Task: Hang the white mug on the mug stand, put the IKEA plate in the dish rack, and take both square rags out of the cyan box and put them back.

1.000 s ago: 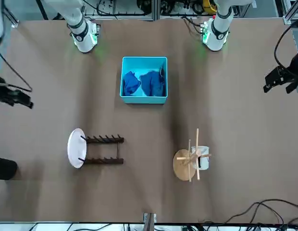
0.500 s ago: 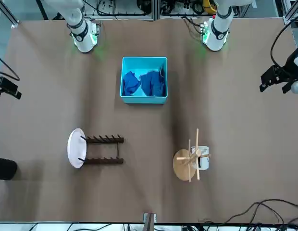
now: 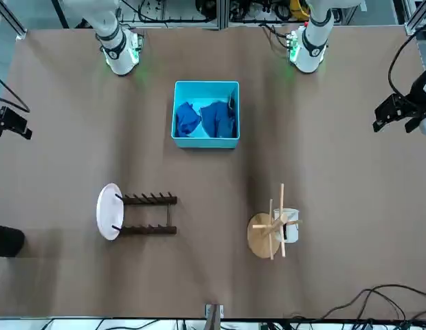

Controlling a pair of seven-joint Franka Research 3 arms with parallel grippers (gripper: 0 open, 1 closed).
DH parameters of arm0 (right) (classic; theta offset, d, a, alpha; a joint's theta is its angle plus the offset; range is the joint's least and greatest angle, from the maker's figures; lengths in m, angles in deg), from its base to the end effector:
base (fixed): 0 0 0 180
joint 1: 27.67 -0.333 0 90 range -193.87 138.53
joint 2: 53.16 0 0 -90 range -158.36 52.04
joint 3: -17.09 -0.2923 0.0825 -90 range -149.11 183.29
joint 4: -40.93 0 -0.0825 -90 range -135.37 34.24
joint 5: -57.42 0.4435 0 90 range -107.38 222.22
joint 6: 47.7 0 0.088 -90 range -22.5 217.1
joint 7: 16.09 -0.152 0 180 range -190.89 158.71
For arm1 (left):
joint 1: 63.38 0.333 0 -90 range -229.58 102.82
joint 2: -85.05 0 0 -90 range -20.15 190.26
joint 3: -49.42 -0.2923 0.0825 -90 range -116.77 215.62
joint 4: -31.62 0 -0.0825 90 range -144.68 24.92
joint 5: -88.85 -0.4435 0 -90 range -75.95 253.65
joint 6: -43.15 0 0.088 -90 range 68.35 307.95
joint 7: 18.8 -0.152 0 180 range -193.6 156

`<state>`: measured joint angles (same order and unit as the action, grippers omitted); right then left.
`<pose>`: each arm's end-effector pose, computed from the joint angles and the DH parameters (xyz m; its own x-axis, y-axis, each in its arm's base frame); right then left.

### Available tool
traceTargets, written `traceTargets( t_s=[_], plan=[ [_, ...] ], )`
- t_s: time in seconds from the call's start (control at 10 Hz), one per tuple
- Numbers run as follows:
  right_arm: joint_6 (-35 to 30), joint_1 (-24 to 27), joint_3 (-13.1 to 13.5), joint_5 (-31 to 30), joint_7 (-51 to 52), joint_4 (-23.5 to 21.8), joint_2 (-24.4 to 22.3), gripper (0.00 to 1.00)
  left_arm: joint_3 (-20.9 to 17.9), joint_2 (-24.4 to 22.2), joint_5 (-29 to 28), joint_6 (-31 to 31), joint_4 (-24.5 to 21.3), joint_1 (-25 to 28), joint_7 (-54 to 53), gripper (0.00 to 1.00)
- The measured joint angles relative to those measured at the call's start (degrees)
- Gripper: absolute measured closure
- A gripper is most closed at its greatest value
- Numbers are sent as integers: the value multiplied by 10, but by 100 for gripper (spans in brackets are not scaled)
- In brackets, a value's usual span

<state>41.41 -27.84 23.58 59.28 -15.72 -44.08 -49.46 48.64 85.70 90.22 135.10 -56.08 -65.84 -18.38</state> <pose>0.6286 -0.0628 0.5607 0.9947 -0.1029 0.0076 -0.1027 -0.9944 -0.0251 0.6237 -0.0219 0.5734 0.9978 -0.0211 0.0626 -0.0227 -0.9994 0.0242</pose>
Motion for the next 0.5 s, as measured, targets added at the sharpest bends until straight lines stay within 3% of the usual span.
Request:
traceTargets(
  t_s=[0.5],
  plan=[
    [0,-5,0,0,0,0,0,0,-2,0,0,0,-7,13,9,1]
  ],
)
